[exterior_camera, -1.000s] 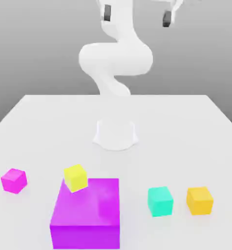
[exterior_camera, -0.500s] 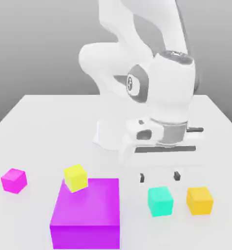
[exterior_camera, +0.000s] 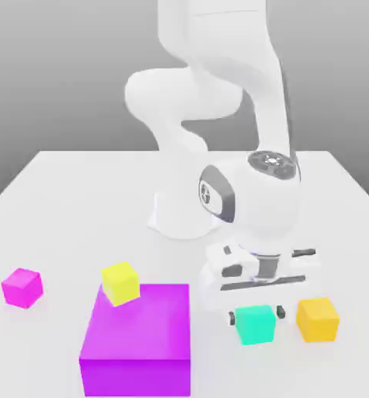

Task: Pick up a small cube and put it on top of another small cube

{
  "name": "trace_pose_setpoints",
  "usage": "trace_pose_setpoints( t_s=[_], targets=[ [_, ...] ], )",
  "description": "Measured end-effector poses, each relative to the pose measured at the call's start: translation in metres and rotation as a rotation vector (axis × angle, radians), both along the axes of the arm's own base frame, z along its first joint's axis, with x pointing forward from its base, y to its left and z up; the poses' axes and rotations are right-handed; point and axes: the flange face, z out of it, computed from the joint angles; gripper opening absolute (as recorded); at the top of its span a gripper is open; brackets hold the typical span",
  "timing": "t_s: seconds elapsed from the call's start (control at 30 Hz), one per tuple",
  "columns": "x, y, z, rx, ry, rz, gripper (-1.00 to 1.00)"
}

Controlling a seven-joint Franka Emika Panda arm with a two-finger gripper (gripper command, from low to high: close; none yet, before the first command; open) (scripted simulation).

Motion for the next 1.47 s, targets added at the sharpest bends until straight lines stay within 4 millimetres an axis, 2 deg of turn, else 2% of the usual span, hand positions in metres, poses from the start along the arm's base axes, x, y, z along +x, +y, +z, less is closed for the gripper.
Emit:
trace_pose_setpoints(
  t_s=[0.17, 0.37, 0.57, 0.6, 0.73, 0.9, 1.03, 1.17, 1.23, 1.33, 1.37, 1.47],
  targets=[
    [0.000, 0.000, 0.000, 0.000, -0.001, 0.000, -1.00],
    [0.005, 0.003, 0.032, 0.008, -0.009, -0.004, -1.00],
    [0.001, 0.001, 0.060, 0.000, -0.002, 0.000, -1.00],
    [0.002, -0.006, 0.064, -0.007, 0.000, -0.023, -1.00],
    [0.016, -0.066, 0.084, -0.060, 0.005, -0.290, -1.00],
    [0.020, -0.126, 0.120, -0.092, 0.000, -0.627, -1.00],
    [0.014, -0.176, 0.154, -0.074, -0.004, -0.913, -1.00],
    [-0.001, -0.220, 0.189, -0.017, 0.000, -1.188, -1.00],
    [-0.003, -0.228, 0.178, -0.004, 0.002, -1.236, -1.00],
    [-0.004, -0.230, 0.145, 0.000, 0.002, -1.250, -1.00],
    [-0.004, -0.230, 0.136, 0.000, 0.002, -1.251, 1.00],
    [-0.004, -0.230, 0.136, 0.000, 0.002, -1.251, 1.00]
  ],
)
